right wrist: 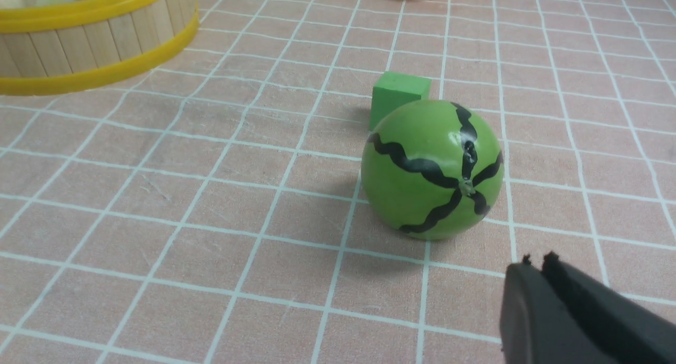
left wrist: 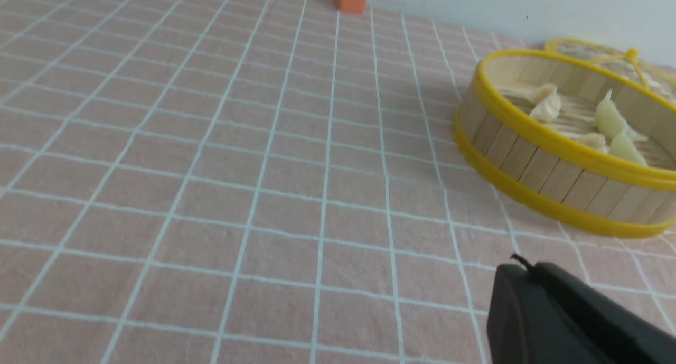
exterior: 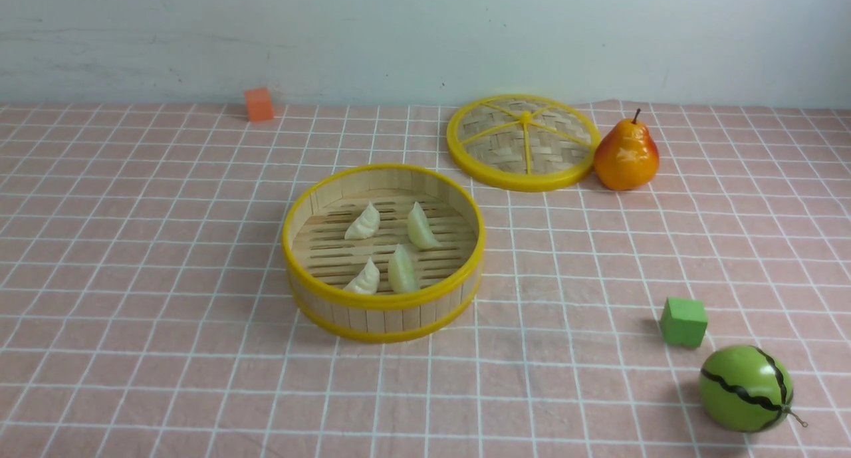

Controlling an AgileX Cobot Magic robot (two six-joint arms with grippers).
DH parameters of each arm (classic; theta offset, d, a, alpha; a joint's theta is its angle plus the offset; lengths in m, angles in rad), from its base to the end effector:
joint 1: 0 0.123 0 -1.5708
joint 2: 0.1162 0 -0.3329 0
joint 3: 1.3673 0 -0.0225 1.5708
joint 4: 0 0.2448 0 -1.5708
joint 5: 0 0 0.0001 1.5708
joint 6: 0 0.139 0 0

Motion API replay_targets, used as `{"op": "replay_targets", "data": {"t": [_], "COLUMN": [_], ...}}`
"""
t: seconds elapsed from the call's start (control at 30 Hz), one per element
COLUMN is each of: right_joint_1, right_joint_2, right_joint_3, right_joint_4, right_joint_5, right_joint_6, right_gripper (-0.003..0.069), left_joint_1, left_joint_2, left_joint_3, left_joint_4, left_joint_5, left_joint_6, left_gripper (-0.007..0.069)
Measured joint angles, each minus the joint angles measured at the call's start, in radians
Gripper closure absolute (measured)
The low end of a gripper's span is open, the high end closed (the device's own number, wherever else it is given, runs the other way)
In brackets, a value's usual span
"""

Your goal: Put the dumplings into the steamer on the table with the pink tablecloth.

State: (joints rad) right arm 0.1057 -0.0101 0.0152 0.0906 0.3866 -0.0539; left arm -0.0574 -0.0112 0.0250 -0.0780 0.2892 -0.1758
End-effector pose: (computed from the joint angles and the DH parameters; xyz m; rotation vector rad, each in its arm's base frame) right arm 0.0429 0.0093 0.1592 -0.0944 1.8731 0.1254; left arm 0.0469 -0.0058 0.1686 -0.1568 1.7851 -0.2410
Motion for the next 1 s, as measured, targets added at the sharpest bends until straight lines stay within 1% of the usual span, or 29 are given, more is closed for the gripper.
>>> {"op": "replay_targets", "data": {"t": [0.17,0.23,1.0], "right_joint_1": [0.000,0.000,0.000], "right_joint_2": [0.000,0.000,0.000], "right_joint_3": [0.000,0.000,0.000], "right_joint_4": [0.000,0.000,0.001], "right_joint_5": [0.000,0.000,0.000], "right_joint_6": [0.000,0.000,0.000], "right_gripper": [0.0615,0.0613,0.0580], "left_joint_1": [0.002,0.002,0.002], "left_joint_2": [0.000,0.000,0.000], "left_joint_3": [0.005,0.005,0.005], "left_joint_4": [-0.014,-0.017,-0.023], "left_joint_5": [0.094,0.108,0.111], "left_joint_6": [0.010,0.014,0.017], "left_gripper": [0.0638,0.0638,0.0638]}}
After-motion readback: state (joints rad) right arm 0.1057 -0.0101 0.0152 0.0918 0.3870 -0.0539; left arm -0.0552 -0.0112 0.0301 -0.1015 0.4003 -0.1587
